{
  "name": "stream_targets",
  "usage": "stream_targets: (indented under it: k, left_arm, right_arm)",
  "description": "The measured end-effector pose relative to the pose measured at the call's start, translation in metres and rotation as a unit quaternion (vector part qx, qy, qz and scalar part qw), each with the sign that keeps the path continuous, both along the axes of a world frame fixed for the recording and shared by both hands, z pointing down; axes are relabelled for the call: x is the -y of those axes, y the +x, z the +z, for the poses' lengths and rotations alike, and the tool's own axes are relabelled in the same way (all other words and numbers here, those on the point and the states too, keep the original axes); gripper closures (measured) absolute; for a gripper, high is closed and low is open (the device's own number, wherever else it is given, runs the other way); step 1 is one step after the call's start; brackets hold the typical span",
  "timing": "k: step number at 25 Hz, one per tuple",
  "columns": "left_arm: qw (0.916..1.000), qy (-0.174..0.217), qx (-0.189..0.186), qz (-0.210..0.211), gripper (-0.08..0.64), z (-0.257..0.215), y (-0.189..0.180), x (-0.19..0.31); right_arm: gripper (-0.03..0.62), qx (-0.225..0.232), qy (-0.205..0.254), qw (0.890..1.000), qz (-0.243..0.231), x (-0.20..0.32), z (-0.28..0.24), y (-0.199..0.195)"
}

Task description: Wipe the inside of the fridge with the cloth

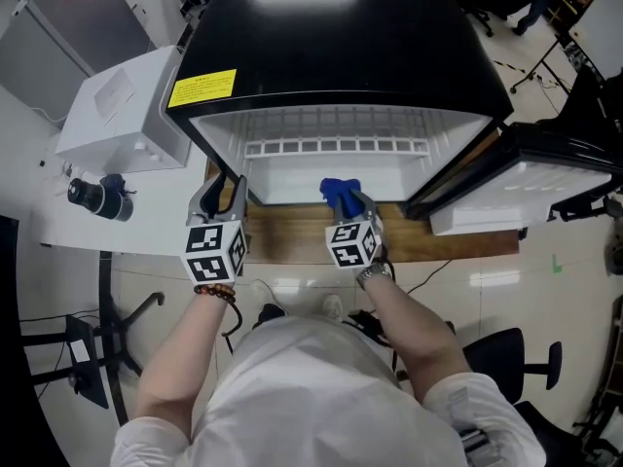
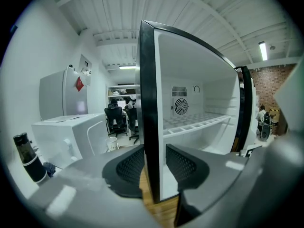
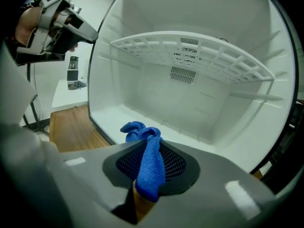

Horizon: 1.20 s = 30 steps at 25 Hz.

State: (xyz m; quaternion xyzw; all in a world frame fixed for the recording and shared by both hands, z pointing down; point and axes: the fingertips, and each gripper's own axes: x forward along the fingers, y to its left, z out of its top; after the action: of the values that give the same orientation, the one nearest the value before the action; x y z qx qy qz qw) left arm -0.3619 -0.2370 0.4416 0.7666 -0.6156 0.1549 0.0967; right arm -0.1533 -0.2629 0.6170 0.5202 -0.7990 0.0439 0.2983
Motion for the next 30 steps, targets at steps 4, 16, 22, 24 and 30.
stream_targets:
  k: [4, 16, 22, 24, 30]
  left_arm:
    - [1.0000, 0.001, -0.004, -0.005, 0.425, 0.000, -0.001, -0.001]
    - [0.9999, 0.001, -0.008, -0.008, 0.443, 0.002, 0.006, -0.012]
    - [0.9997, -0.011, -0.011, 0.020, 0.443, 0.012, 0.036, -0.028]
    - [0.9990, -0.016, -0.014, 0.039, 0.440, 0.016, 0.053, -0.030]
    - [0.9886, -0.052, -0.069, 0.124, 0.397, 0.026, 0.117, -0.035]
  right_arm:
    - [0.515, -0.006, -0.001, 1.000, 0.031, 0.003, -0.001, 0.036]
    - [0.515, -0.012, -0.004, 0.995, 0.096, 0.007, 0.000, 0.104]
    - [0.515, 0.022, 0.001, 0.995, 0.093, 0.004, -0.011, 0.106]
    - [0.515, 0.039, 0.013, 0.996, 0.085, 0.001, -0.024, 0.103]
    - [0.515, 0.078, 0.050, 0.994, 0.052, -0.017, -0.073, 0.096]
